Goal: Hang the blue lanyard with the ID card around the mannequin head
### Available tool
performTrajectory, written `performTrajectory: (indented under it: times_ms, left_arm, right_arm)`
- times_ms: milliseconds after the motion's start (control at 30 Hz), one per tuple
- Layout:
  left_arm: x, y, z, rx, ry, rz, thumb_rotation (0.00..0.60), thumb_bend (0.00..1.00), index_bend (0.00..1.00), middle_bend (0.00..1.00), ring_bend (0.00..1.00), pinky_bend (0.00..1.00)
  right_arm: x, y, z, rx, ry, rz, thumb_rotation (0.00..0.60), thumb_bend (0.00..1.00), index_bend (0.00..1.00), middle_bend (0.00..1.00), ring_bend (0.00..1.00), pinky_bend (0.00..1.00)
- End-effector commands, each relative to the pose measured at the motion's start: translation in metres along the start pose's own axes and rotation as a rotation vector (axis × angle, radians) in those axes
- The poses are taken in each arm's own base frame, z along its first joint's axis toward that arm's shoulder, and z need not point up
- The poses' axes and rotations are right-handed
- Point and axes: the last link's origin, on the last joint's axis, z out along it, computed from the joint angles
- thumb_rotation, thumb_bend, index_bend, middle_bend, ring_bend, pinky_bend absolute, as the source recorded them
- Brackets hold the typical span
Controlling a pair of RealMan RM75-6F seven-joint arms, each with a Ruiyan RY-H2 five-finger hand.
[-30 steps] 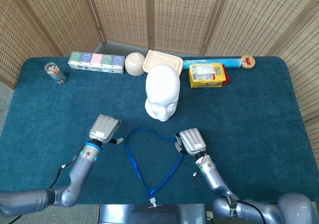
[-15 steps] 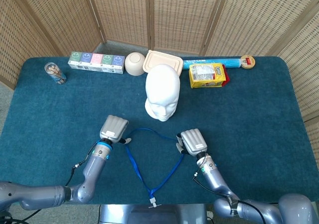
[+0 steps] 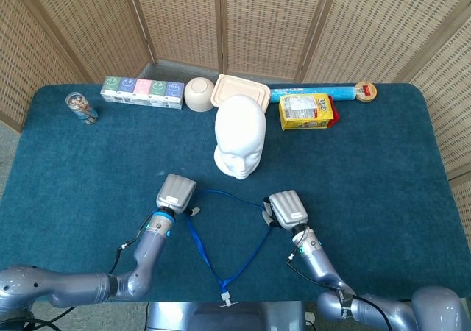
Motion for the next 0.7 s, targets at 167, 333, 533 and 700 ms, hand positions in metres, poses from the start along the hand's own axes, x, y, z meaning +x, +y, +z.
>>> performTrajectory:
  times_ms: [167,333,533,700]
  left_arm:
    - [-0.0012,0.0043,0.0029,0.009,0.005,-0.022,0.401,0.23,0.58,1.00,1.00,1.00]
    - [0.0010,0.0038,0.0026,0.020,0.016,-0.056,0.400,0.23,0.59,1.00,1.00,1.00]
    - [-0.0023,0.0028,0.0012,0.029,0.003,-0.063,0.402,0.23,0.61,1.00,1.00,1.00]
    - [-0.0054,0.0023,0.0014,0.041,-0.008,-0.085,0.405,0.24,0.61,1.00,1.00,1.00]
  right_arm:
    - [0.0000,0.0032,0.0006,-0.010,-0.001,0.004,0.560,0.53,0.71,1.00,1.00,1.00]
    - [-0.0007,0.0032,0.0006,-0.013,-0.006,0.005,0.562,0.53,0.71,1.00,1.00,1.00]
    - [0.0005,0.0026,0.0005,-0.015,-0.004,0.013,0.563,0.53,0.71,1.00,1.00,1.00]
    - [-0.0001,0.0042,-0.0007,-0.022,-0.009,0.014,0.563,0.53,0.71,1.00,1.00,1.00]
